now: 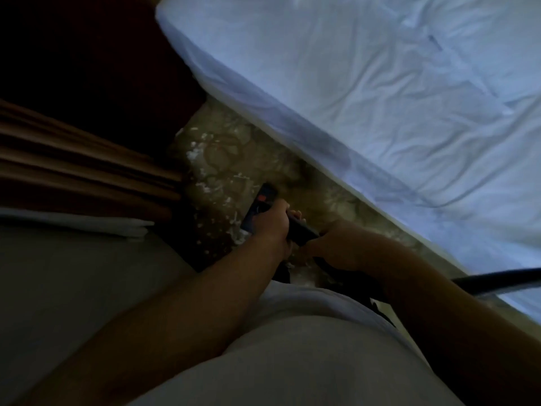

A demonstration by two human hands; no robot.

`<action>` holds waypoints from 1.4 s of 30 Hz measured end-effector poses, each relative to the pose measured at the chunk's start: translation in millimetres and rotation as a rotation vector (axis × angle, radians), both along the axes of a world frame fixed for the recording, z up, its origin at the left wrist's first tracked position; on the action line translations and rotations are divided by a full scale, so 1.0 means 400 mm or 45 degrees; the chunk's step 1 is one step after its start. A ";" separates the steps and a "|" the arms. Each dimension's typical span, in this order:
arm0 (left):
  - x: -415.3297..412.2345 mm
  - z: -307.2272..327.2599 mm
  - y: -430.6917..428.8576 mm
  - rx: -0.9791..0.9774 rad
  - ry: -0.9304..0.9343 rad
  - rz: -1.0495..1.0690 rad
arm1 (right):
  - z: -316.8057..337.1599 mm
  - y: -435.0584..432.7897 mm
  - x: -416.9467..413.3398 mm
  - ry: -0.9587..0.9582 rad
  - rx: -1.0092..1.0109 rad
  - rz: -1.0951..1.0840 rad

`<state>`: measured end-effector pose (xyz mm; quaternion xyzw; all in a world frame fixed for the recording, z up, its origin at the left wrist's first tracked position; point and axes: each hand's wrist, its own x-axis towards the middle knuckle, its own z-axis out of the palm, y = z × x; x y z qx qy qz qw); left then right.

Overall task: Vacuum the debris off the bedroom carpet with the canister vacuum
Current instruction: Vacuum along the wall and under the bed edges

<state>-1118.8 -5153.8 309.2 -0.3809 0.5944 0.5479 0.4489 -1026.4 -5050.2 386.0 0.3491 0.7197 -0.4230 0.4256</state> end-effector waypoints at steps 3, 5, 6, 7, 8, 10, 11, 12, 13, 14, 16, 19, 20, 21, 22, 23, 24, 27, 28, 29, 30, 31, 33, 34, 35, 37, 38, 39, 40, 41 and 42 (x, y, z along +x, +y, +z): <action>-0.110 -0.024 -0.126 -0.062 -0.019 0.053 | -0.021 -0.099 -0.124 0.007 -0.021 0.060; -0.162 -0.033 -0.200 -0.097 -0.022 0.076 | -0.041 -0.154 -0.185 0.000 -0.037 0.129; -0.180 -0.032 -0.231 -0.120 -0.019 0.098 | -0.052 -0.180 -0.207 -0.011 -0.066 0.162; -0.198 -0.038 -0.261 -0.148 -0.021 0.115 | -0.063 -0.205 -0.228 -0.021 -0.104 0.179; -0.214 -0.041 -0.287 -0.176 -0.022 0.130 | -0.073 -0.227 -0.248 -0.026 -0.142 0.177; -0.242 -0.047 -0.328 -0.202 0.002 0.182 | -0.091 -0.264 -0.279 -0.019 -0.191 0.166; -0.254 -0.049 -0.342 -0.218 0.014 0.199 | -0.099 -0.278 -0.292 -0.006 -0.210 0.172; -0.262 -0.048 -0.352 -0.226 0.026 0.219 | -0.105 -0.288 -0.304 0.005 -0.225 0.188; -0.267 -0.051 -0.359 -0.239 0.039 0.233 | -0.109 -0.294 -0.312 0.019 -0.229 0.214; -0.271 -0.051 -0.363 -0.245 0.054 0.251 | -0.112 -0.297 -0.320 0.033 -0.225 0.246; -0.269 -0.051 -0.361 -0.255 0.068 0.274 | -0.118 -0.293 -0.322 0.042 -0.218 0.283; -0.242 -0.051 -0.344 -0.278 0.060 0.258 | -0.123 -0.278 -0.299 0.008 -0.233 0.254; -0.229 -0.049 -0.335 -0.278 0.058 0.257 | -0.126 -0.270 -0.286 -0.002 -0.241 0.223; -0.213 -0.044 -0.325 -0.273 0.056 0.251 | -0.128 -0.262 -0.270 -0.010 -0.249 0.193; -0.197 -0.044 -0.315 -0.263 0.055 0.254 | -0.127 -0.253 -0.253 -0.011 -0.249 0.178; -0.179 -0.043 -0.303 -0.260 0.055 0.257 | -0.125 -0.242 -0.234 -0.004 -0.239 0.184; -0.157 -0.040 -0.290 -0.253 0.056 0.265 | -0.125 -0.230 -0.211 0.010 -0.230 0.203; -0.074 -0.042 -0.248 -0.276 0.073 0.253 | -0.122 -0.189 -0.128 0.039 -0.253 0.204; -0.040 -0.042 -0.231 -0.287 0.084 0.250 | -0.120 -0.174 -0.094 0.046 -0.261 0.182; -0.003 -0.040 -0.211 -0.280 0.093 0.257 | -0.116 -0.156 -0.059 0.056 -0.268 0.170; 0.035 -0.039 -0.190 -0.278 0.100 0.268 | -0.110 -0.137 -0.023 0.067 -0.274 0.176; 0.074 -0.034 -0.169 -0.297 0.100 0.271 | -0.103 -0.116 0.013 0.083 -0.276 0.192; 0.154 -0.020 -0.130 -0.316 0.084 0.277 | -0.083 -0.074 0.090 0.113 -0.283 0.196; 0.193 -0.015 -0.113 -0.303 0.077 0.283 | -0.074 -0.056 0.130 0.115 -0.289 0.174; 0.232 -0.009 -0.096 -0.291 0.067 0.294 | -0.067 -0.038 0.170 0.109 -0.294 0.157; 0.311 -0.002 -0.063 -0.269 0.044 0.334 | -0.053 -0.007 0.248 0.092 -0.292 0.176; 0.347 0.002 -0.047 -0.258 0.032 0.345 | -0.044 0.008 0.283 0.083 -0.288 0.184; 0.380 0.010 -0.030 -0.254 0.022 0.340 | -0.034 0.024 0.314 0.074 -0.284 0.177; 0.410 0.015 -0.011 -0.247 0.011 0.322 | -0.027 0.042 0.346 0.062 -0.284 0.153; 0.437 0.016 0.009 -0.232 -0.004 0.294 | -0.022 0.061 0.375 0.045 -0.284 0.119; 0.461 0.013 0.028 -0.215 -0.023 0.267 | -0.015 0.080 0.403 0.030 -0.278 0.086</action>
